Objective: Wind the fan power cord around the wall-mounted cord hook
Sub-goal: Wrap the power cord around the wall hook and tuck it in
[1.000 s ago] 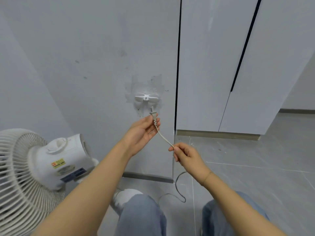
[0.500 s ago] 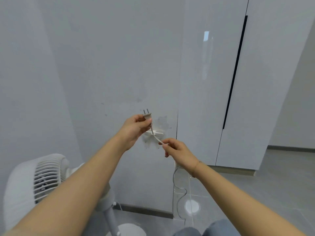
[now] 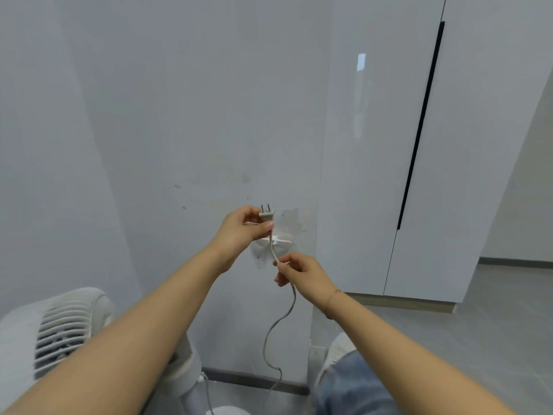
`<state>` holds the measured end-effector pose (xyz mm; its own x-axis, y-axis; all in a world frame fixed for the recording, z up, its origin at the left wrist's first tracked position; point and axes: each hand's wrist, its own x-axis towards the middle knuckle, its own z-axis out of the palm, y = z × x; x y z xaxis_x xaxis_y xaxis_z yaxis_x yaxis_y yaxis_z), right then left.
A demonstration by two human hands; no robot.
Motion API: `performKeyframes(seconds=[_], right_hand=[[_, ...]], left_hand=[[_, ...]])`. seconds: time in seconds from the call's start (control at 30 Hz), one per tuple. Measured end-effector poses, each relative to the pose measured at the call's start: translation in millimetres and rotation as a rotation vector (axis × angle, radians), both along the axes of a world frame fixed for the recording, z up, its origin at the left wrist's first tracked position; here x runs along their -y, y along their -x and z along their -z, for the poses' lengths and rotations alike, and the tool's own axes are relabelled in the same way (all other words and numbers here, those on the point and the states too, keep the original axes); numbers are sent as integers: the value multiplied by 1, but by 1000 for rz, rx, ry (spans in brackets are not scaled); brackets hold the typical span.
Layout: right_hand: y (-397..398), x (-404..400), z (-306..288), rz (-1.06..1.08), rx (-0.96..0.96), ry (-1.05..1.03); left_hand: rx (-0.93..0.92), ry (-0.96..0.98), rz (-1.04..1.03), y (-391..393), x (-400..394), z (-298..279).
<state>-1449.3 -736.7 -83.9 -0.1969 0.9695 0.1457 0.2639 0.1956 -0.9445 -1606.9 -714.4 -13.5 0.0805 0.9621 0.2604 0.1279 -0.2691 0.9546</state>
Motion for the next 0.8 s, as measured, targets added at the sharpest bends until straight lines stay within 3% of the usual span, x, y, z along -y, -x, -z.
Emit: performKeyframes(seconds=[0.3, 0.43, 0.57, 0.8], right_hand=[[12, -80, 56, 14, -60, 82], [31, -110, 72, 88, -71, 10], [21, -139, 95, 146, -84, -51], [19, -159, 108, 142, -207, 103]], left_hand=[[-104, 145, 53, 15, -89, 42], [-83, 95, -5, 14, -121, 55], [-244, 2, -1, 18, -147, 66], [-381, -107, -21, 8, -167, 86]])
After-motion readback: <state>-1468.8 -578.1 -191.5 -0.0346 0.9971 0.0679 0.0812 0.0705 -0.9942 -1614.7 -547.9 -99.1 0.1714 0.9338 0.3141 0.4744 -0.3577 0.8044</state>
